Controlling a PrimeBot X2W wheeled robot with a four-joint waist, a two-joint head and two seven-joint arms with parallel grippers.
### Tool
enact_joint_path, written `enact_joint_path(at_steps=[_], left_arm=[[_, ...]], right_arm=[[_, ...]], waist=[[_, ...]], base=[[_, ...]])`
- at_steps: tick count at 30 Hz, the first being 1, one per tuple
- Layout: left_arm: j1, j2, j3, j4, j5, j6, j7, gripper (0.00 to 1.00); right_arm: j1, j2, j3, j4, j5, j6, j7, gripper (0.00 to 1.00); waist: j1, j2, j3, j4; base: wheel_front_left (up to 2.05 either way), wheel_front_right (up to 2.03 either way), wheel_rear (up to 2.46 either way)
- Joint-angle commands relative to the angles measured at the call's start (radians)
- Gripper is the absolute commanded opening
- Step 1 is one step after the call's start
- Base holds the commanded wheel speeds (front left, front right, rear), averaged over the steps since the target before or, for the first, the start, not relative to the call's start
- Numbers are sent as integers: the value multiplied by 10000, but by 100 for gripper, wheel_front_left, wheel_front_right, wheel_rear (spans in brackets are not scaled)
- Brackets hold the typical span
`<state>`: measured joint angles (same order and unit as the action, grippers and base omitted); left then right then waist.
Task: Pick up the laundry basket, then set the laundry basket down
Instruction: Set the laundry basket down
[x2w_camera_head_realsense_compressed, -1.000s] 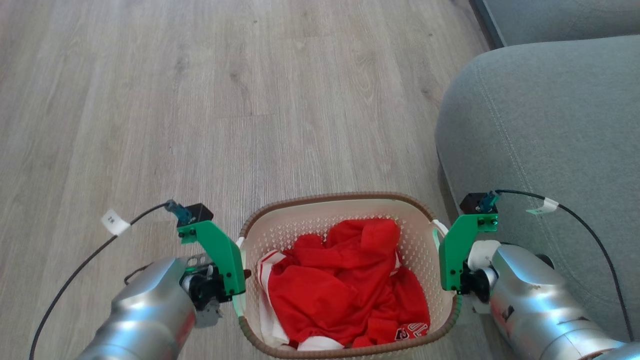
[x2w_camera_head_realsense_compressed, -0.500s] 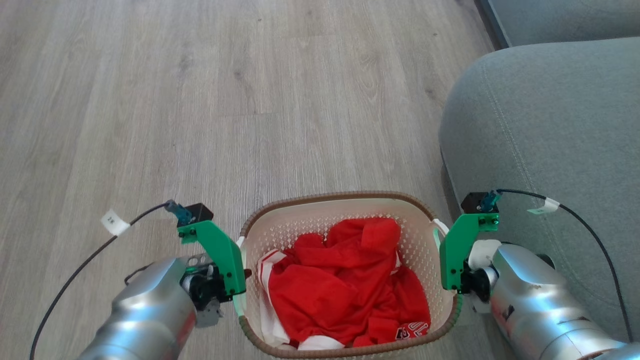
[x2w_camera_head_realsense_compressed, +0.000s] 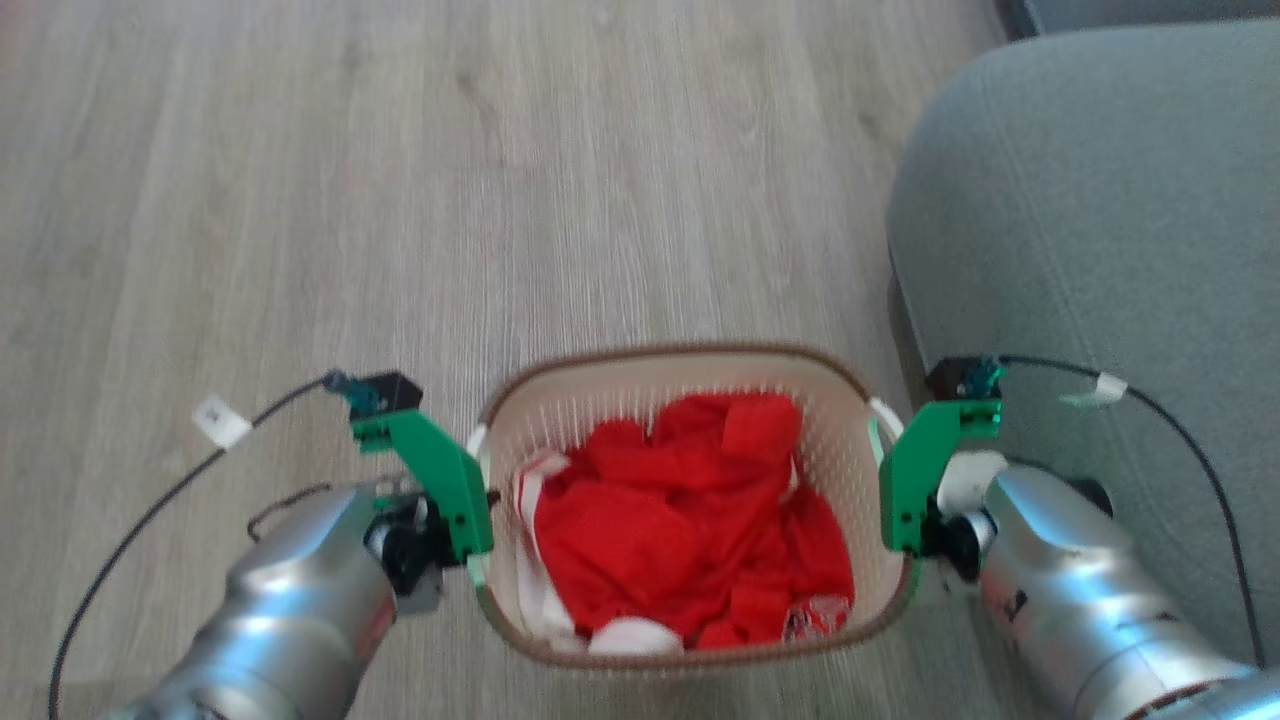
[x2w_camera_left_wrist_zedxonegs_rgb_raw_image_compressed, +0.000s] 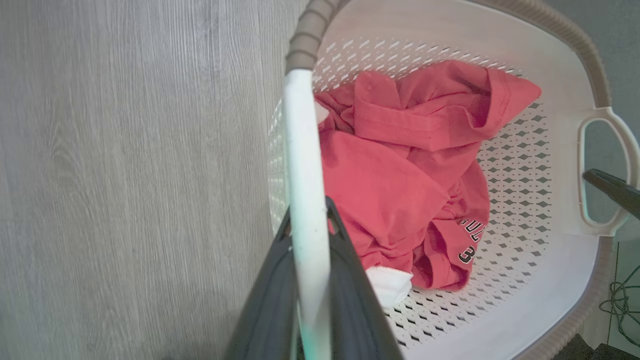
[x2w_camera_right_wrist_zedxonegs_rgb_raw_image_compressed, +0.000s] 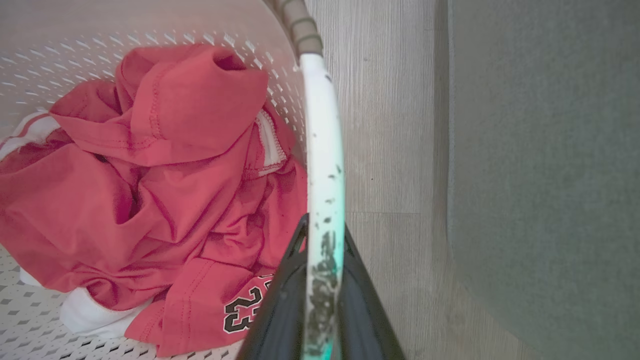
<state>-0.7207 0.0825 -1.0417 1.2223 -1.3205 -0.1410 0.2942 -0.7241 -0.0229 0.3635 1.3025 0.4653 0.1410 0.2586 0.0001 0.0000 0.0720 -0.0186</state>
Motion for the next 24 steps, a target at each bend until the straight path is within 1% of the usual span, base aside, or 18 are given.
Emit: enact_joint_path(at_steps=[1, 7, 13, 19, 20, 22, 23, 24], left_arm=[[-972, 633, 200, 270, 137, 103, -356, 0], [-1543, 644, 94, 369, 404, 103, -1047, 0], [-2147, 657, 8, 469, 668, 103, -1794, 0], [-2716, 615, -127, 548, 992, 157, -2633, 0], [-2910, 602, -187, 567, 1118, 174, -2940, 0], [-3003, 590, -204, 574, 1168, 182, -3103, 0], [-3192, 574, -254, 589, 1285, 214, -3434, 0], [-3263, 569, -281, 596, 1345, 217, -3612, 0]], right_arm=[[-674, -273, 40, -117, -159, -103, -275, 0], [-1155, -273, -81, -117, -358, -103, -873, 0], [-1656, -273, -378, -117, -810, -103, -1659, 0], [-2131, -273, -878, -117, -1659, -103, -2549, 0], [-2295, -273, -1104, -117, -1944, -103, -2847, 0], [-2379, -273, -1199, -117, -2113, -103, -3053, 0], [-2532, -273, -1438, -117, -2411, -103, -3404, 0], [-2591, -273, -1567, -117, -2599, -103, -3579, 0]], waist=[[-1, 0, 527, -34], [-1, 0, 1676, -48], [-1, 0, 2878, -69], [-1, 0, 4020, -56], [-1, 0, 4404, -39], [-1, 0, 4566, -27], [-1, 0, 4931, -12], [-1, 0, 5064, -6]], base=[[0, 0, 0], [0, 0, 0], [0, 0, 0], [0, 0, 0], [0, 0, 0], [0, 0, 0], [0, 0, 0], [0, 0, 0]])
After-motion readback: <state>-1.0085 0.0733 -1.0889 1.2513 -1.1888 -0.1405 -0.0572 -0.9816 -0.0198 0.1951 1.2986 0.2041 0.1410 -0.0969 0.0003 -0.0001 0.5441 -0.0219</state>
